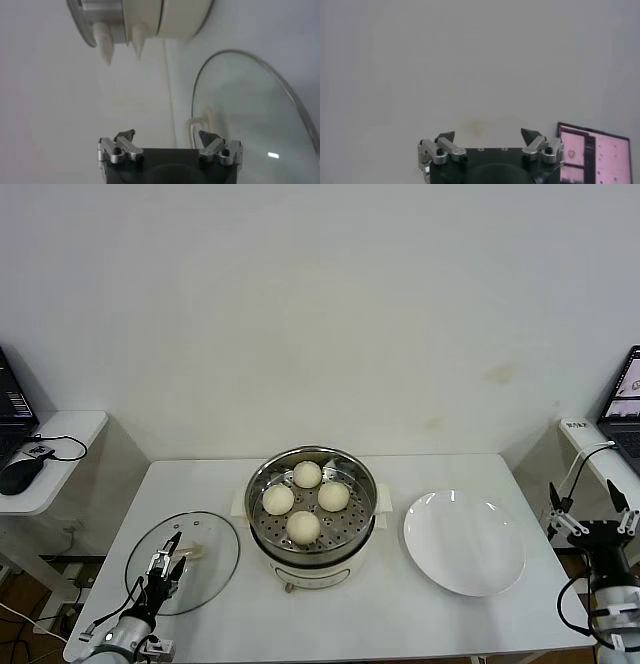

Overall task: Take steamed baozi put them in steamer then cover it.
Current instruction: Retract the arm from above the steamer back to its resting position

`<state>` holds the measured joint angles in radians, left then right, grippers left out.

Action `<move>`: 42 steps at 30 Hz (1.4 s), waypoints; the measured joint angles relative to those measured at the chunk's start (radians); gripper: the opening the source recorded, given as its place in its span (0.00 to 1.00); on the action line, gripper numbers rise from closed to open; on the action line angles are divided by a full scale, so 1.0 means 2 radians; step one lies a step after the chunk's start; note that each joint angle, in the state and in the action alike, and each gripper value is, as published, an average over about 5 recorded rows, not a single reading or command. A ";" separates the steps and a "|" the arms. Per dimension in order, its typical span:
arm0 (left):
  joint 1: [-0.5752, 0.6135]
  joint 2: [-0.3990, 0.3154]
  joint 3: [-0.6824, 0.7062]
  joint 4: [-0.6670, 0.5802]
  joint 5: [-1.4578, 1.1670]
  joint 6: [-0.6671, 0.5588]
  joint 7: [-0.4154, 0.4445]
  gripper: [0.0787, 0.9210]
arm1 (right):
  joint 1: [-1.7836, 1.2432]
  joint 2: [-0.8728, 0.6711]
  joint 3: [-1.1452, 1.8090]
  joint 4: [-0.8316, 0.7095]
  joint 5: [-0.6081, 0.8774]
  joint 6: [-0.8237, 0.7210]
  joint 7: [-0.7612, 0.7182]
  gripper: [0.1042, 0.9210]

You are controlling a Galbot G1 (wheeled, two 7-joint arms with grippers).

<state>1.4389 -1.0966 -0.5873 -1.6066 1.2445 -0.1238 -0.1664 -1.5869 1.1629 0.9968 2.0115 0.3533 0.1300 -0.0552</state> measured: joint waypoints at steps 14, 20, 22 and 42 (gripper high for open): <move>-0.064 0.002 0.016 0.051 0.001 0.009 0.005 0.88 | -0.019 0.018 0.010 -0.001 -0.011 0.008 -0.001 0.88; -0.078 0.003 0.019 0.068 -0.004 0.011 0.008 0.79 | -0.021 0.019 0.008 -0.003 -0.013 0.010 -0.001 0.88; -0.080 0.003 0.020 0.073 -0.006 0.012 0.009 0.71 | -0.021 0.020 0.007 -0.004 -0.014 0.010 -0.001 0.88; -0.066 0.006 0.006 0.057 -0.038 0.008 -0.018 0.07 | -0.026 0.024 0.001 0.004 -0.018 0.014 -0.002 0.88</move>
<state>1.3070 -1.0848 -0.5759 -1.4920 1.1679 -0.1087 -0.2025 -1.6380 1.2107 0.9985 2.0185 0.3179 0.1581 -0.0593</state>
